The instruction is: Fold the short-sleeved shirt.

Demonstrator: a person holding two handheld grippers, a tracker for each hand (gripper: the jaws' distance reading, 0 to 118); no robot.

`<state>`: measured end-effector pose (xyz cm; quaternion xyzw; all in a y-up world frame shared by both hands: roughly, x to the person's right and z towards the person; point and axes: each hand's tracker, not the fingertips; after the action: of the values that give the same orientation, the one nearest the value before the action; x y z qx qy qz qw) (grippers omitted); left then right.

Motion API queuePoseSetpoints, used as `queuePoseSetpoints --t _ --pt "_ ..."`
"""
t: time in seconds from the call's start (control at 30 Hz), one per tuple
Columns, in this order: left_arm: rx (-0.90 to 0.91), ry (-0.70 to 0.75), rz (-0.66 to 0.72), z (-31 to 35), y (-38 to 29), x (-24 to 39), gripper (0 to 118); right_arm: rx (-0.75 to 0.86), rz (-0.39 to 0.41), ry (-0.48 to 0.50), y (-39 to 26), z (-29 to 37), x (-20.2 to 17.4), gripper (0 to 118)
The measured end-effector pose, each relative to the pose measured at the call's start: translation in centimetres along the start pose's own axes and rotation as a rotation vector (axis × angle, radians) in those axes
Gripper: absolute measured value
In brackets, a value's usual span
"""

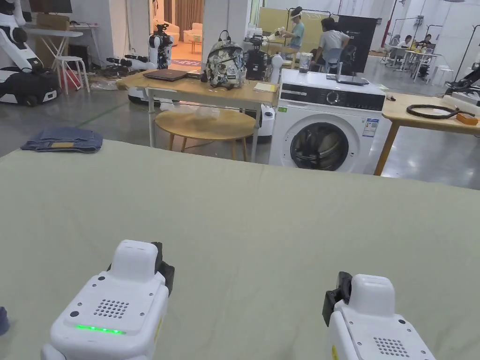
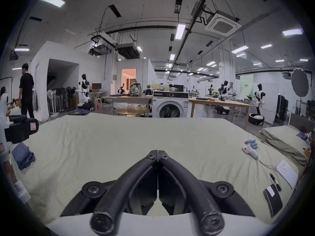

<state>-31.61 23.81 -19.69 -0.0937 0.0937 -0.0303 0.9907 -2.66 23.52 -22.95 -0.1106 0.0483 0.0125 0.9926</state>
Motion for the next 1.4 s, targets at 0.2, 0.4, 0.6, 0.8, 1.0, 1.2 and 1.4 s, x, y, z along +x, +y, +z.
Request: queuePoseSetpoints --t 0.2,0.4,0.6,0.8,1.0,1.2,1.4 --pt "0.019 0.005 0.013 0.4 0.1 -0.3 0 0.016 0.018 -0.003 -0.4 0.0 -0.5 0" --pt "0.028 0.004 0.019 0.4 -0.1 -0.6 0 0.021 0.008 0.002 -0.8 0.1 -1.0 0" --pt "0.03 -0.015 0.033 0.4 0.0 -0.6 0 0.02 0.018 0.017 -0.9 0.0 -1.3 4" --pt "0.031 -0.016 0.091 0.4 0.0 -0.8 25 0.023 -0.011 -0.003 -0.6 -0.2 -0.7 69" --pt "0.086 -0.085 0.162 0.2 -0.6 -1.3 44 0.049 0.025 -0.017 -0.5 -0.3 -0.8 90" --pt "0.131 -0.066 0.103 -0.2 -0.6 -0.6 44 0.065 0.058 -0.005 -0.5 -0.8 -1.1 92" --pt "0.084 -0.065 0.162 -1.7 -0.6 -1.2 62 0.079 0.02 -0.021 -0.4 -1.4 -0.6 95"
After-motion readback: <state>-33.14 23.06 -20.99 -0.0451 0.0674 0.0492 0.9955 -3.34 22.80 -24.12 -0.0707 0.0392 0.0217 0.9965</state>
